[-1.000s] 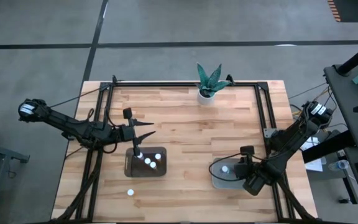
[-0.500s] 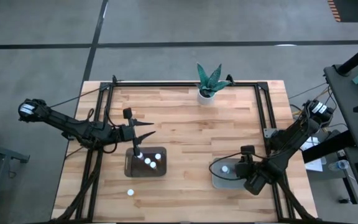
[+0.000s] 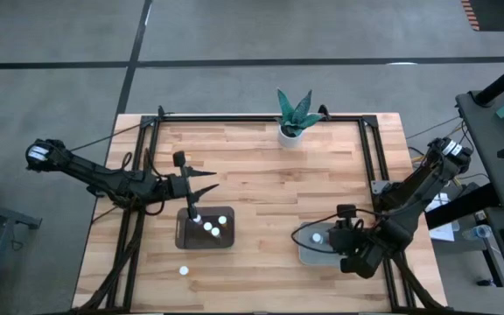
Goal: Pick and place medicine bottles into bin by pill shape (circle, oval)
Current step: Put the orange tablet bottle into the black bin
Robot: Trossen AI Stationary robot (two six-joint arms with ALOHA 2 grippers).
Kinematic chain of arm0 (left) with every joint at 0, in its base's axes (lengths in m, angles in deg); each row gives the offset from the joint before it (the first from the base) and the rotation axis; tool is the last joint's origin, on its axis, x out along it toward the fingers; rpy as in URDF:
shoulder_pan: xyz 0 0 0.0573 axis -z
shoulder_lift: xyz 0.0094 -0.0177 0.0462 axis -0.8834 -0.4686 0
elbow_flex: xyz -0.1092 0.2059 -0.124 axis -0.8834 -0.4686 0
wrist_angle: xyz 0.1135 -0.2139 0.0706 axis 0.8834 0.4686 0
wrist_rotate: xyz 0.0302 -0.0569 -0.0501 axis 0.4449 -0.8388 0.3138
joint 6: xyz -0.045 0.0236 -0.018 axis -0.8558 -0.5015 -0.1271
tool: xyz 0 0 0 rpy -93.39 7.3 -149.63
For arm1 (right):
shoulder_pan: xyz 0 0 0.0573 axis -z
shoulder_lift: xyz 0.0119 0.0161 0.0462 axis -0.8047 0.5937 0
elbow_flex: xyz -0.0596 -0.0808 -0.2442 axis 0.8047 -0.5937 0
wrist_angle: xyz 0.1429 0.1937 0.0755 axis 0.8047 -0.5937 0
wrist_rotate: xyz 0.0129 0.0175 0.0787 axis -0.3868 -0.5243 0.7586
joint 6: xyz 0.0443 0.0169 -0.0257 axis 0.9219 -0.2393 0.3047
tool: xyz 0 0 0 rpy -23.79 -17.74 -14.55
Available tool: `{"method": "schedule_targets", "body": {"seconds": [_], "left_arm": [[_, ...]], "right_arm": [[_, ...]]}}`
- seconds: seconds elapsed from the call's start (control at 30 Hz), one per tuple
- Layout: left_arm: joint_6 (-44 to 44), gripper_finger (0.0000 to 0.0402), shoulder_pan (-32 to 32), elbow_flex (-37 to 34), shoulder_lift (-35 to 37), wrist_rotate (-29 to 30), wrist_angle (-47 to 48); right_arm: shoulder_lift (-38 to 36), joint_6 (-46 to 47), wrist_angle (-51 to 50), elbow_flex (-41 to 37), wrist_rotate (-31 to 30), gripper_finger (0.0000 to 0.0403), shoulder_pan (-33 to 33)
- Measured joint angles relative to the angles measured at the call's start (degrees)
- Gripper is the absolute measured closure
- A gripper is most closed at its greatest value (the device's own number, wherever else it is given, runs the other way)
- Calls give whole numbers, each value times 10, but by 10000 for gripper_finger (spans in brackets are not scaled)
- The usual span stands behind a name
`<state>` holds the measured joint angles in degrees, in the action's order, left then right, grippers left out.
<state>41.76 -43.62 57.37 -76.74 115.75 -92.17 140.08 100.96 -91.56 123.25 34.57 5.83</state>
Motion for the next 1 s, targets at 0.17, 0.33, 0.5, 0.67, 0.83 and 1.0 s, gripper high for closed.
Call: {"method": "schedule_targets", "body": {"seconds": [0.17, 0.33, 0.5, 0.67, 0.83, 1.0], "left_arm": [[-12, 272, 0, 0, 0, -1, -12], [-46, 272, 0, 0, 0, -4, -14], [-104, 272, 6, 0, -11, -9, -12], [-148, 272, 24, 0, -52, -13, -26], [-190, 272, 37, 17, -100, -13, -41], [-226, 272, 59, 47, -147, -13, -41]], "right_arm": [[-1, -48, 59, 24, -104, 284, 0], [-1, -177, 227, -17, -115, 302, 9], [-1, -294, 392, -81, -112, 323, 31], [-1, -418, 572, -147, -74, 341, 78], [-1, -505, 768, -210, 66, 350, 160], [-1, -528, 896, -271, 150, 351, 238]]}}
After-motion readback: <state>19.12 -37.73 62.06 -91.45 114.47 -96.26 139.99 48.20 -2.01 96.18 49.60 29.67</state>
